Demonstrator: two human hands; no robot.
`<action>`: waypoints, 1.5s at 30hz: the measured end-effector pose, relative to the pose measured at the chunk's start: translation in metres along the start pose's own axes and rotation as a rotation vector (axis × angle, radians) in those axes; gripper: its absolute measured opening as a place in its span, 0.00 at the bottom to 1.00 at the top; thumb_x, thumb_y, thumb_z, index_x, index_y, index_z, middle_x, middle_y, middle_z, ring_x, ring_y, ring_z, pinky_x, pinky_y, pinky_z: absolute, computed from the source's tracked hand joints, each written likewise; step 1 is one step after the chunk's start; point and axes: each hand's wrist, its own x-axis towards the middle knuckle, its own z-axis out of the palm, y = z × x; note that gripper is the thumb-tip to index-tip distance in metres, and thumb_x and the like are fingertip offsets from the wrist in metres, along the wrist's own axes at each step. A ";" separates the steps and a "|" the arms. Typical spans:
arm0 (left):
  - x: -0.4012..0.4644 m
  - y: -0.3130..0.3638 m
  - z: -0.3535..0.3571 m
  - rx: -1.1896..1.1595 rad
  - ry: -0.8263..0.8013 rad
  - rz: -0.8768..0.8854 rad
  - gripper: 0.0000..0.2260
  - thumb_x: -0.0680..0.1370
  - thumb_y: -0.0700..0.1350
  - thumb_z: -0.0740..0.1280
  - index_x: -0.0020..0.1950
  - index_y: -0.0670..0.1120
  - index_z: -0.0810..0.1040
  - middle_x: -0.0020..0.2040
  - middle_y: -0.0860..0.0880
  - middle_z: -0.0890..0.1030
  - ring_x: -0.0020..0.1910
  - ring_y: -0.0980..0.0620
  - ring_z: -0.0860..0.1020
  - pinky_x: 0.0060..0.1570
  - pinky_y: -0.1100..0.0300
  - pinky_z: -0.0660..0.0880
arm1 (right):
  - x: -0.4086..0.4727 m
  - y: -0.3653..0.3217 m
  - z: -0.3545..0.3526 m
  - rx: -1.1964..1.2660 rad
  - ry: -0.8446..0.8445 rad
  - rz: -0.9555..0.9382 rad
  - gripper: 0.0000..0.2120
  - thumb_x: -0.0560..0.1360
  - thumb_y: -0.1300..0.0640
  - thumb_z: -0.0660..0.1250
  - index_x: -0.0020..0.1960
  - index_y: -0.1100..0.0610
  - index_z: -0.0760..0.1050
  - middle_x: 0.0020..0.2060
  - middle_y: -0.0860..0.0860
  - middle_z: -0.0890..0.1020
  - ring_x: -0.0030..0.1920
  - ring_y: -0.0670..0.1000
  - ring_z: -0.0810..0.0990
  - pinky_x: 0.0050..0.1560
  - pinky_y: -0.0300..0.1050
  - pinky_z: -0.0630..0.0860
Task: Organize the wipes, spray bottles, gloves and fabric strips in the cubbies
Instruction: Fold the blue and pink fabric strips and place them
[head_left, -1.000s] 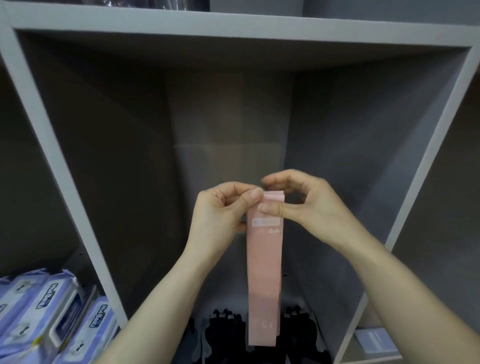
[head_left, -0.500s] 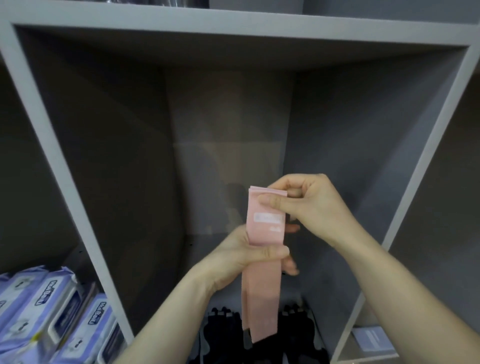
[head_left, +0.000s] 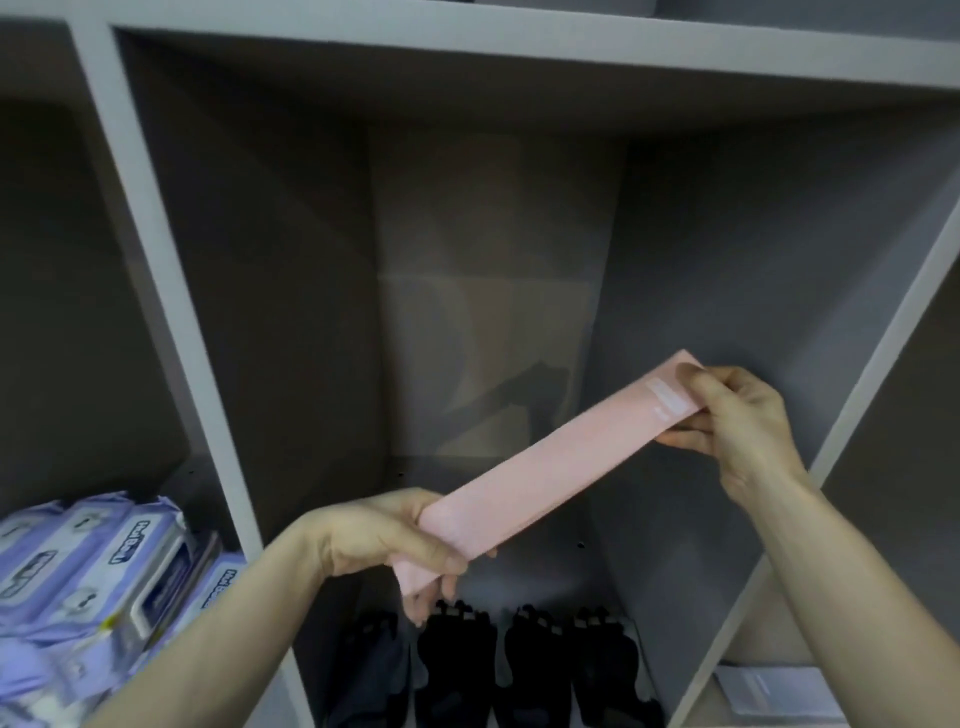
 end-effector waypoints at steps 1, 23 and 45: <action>-0.004 0.002 -0.001 -0.028 0.015 -0.014 0.28 0.67 0.46 0.77 0.62 0.36 0.74 0.53 0.33 0.79 0.36 0.52 0.83 0.36 0.60 0.80 | -0.001 0.004 -0.001 0.008 0.009 0.014 0.07 0.78 0.60 0.63 0.42 0.58 0.70 0.38 0.57 0.79 0.26 0.45 0.82 0.24 0.40 0.78; 0.013 0.037 0.146 -0.766 0.693 0.379 0.07 0.76 0.40 0.68 0.53 0.39 0.77 0.45 0.43 0.84 0.40 0.51 0.84 0.37 0.60 0.82 | -0.072 0.025 -0.152 0.302 0.087 0.163 0.09 0.68 0.59 0.66 0.48 0.60 0.77 0.34 0.50 0.86 0.35 0.43 0.85 0.34 0.35 0.80; 0.208 0.035 0.356 -0.505 0.748 0.229 0.04 0.74 0.38 0.69 0.44 0.46 0.83 0.43 0.41 0.84 0.44 0.44 0.82 0.47 0.50 0.80 | 0.020 0.087 -0.424 0.178 0.209 0.301 0.14 0.61 0.58 0.74 0.45 0.59 0.78 0.31 0.48 0.85 0.33 0.44 0.84 0.32 0.37 0.80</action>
